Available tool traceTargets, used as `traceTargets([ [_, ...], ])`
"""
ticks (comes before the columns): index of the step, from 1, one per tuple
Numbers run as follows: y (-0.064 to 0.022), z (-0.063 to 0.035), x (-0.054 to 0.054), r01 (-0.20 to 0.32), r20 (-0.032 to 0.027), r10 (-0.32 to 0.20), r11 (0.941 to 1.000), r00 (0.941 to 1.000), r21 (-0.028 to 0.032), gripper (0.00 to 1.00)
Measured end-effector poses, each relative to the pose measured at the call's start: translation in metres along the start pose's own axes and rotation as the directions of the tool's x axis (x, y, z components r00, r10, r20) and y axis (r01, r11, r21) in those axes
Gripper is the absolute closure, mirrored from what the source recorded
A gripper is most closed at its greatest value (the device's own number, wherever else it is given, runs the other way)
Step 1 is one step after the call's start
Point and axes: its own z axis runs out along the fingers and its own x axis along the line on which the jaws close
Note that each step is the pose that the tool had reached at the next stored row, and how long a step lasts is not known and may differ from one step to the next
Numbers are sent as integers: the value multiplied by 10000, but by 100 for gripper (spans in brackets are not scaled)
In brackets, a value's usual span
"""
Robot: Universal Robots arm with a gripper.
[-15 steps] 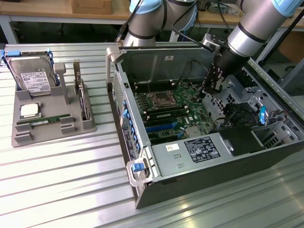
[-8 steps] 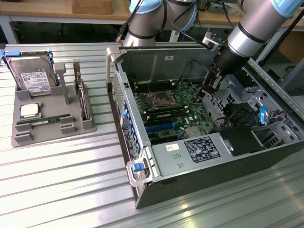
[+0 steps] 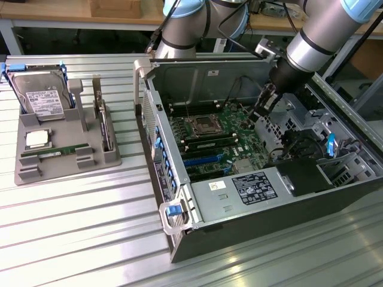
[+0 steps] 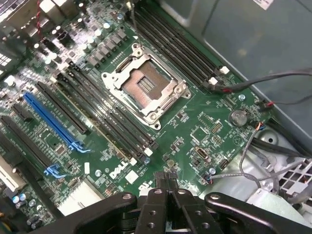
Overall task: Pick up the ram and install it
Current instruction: 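Press down the ram until it locks into place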
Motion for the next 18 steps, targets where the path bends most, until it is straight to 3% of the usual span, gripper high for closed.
traceTargets([
  [3,0,0,0,-574,99,574,9984,9983,-6,89],
  [6,0,0,0,-1288,222,1288,9917,9914,-21,89],
  [9,0,0,0,-1943,335,1943,9809,9804,-42,89],
  [12,0,0,0,-2609,451,2609,9653,9643,-74,89],
  [15,0,0,0,-2965,513,2966,9550,9536,-94,89],
  [17,0,0,0,-3341,577,3342,9425,9407,-119,89],
  [18,0,0,0,-3436,593,3437,9390,9372,-125,89],
])
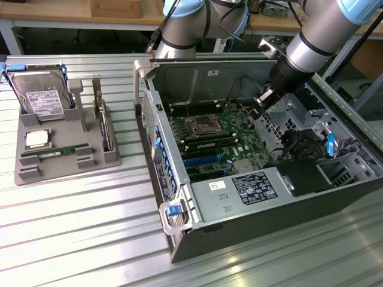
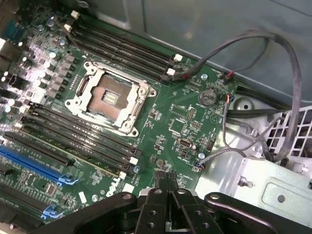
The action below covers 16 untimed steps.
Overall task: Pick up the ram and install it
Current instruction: 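Press down the ram until it locks into place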
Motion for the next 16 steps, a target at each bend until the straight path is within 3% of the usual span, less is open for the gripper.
traceTargets([
  [5,0,0,0,-989,172,989,9951,9949,-15,89],
  [10,0,0,0,-1610,279,1611,9869,9865,-31,89],
  [13,0,0,0,-2316,401,2317,9728,9720,-58,89],
  [15,0,0,0,-2843,491,2843,9587,9575,-84,89],
  [16,0,0,0,-3161,546,3161,9487,9471,-100,89],
])
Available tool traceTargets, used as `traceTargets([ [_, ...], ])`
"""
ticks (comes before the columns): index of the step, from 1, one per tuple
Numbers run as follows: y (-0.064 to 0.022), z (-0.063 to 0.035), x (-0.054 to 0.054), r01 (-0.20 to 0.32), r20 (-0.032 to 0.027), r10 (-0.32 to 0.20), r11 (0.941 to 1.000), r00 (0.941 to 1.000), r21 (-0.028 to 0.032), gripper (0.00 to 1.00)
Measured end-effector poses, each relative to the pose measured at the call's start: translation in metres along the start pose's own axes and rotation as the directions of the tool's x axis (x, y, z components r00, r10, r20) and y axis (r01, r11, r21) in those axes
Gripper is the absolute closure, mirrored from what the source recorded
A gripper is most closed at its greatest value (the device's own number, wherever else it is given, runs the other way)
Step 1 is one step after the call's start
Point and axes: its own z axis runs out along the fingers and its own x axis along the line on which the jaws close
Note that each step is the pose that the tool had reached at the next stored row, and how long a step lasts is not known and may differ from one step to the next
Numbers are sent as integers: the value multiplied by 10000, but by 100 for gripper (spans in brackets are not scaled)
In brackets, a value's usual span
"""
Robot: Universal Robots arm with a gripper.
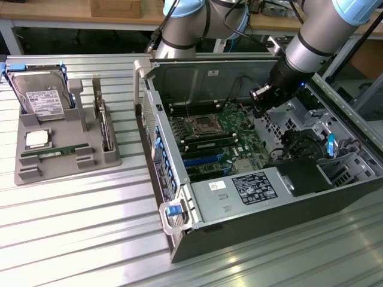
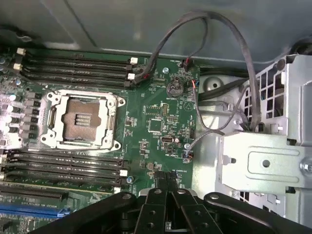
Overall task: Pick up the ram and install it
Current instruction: 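Press down the ram until it locks into place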
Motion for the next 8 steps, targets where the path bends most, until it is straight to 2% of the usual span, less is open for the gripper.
traceTargets([
  [2,0,0,0,-598,103,598,9982,9982,-4,89],
  [4,0,0,0,-1034,178,1034,9946,9945,-9,89],
  [8,0,0,0,-1037,179,1037,9946,9944,-9,89],
])
